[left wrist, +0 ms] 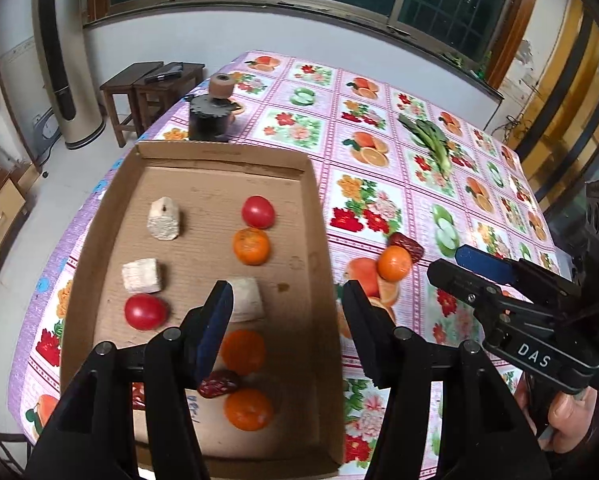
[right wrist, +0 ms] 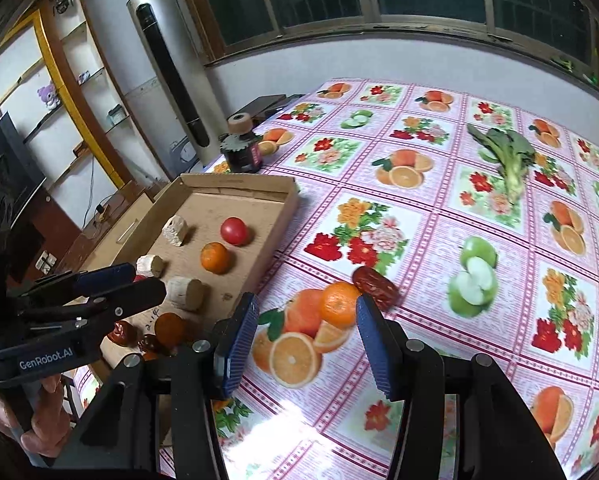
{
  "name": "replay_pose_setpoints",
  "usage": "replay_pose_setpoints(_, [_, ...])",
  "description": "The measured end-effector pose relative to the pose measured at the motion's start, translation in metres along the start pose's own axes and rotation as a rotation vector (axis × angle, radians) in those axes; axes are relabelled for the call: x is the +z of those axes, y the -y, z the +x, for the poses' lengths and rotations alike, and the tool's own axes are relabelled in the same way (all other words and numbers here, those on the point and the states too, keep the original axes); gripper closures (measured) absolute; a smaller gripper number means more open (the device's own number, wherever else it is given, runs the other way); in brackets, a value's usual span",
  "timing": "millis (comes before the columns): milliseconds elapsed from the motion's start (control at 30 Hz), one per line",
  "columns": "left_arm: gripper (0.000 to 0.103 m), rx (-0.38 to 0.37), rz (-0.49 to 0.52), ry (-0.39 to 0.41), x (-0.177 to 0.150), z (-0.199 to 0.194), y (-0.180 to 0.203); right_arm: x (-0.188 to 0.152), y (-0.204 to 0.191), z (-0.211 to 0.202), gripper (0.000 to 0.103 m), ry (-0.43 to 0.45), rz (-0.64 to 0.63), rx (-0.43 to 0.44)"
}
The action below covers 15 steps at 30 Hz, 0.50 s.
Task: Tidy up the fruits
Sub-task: 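Move the left gripper to an orange while the right gripper reaches a red date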
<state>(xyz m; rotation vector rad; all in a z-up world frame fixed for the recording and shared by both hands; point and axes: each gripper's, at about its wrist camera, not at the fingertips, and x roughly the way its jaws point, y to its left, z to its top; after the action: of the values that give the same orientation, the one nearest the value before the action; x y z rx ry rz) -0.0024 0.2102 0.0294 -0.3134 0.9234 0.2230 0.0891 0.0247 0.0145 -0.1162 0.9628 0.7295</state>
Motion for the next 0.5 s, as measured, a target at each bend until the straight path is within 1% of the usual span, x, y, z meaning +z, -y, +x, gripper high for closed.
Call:
replay_pose_setpoints(200, [0.047,-0.023,0.034,0.003,-0.003,-0.002,0.019,-0.005,0.013,-0.009,0.051,0.006,0.014,-0.018])
replay_pose_setpoints(400, [0.047,-0.060,0.091,-0.008,-0.011,0.001,0.042,-0.011,0.032,0.003,0.051,-0.015,0.045,-0.038])
replay_pose_setpoints(500, [0.047,-0.075,0.134,-0.021,-0.013,0.008,0.058,-0.014,0.042,0.008,0.051,-0.023,0.067,-0.043])
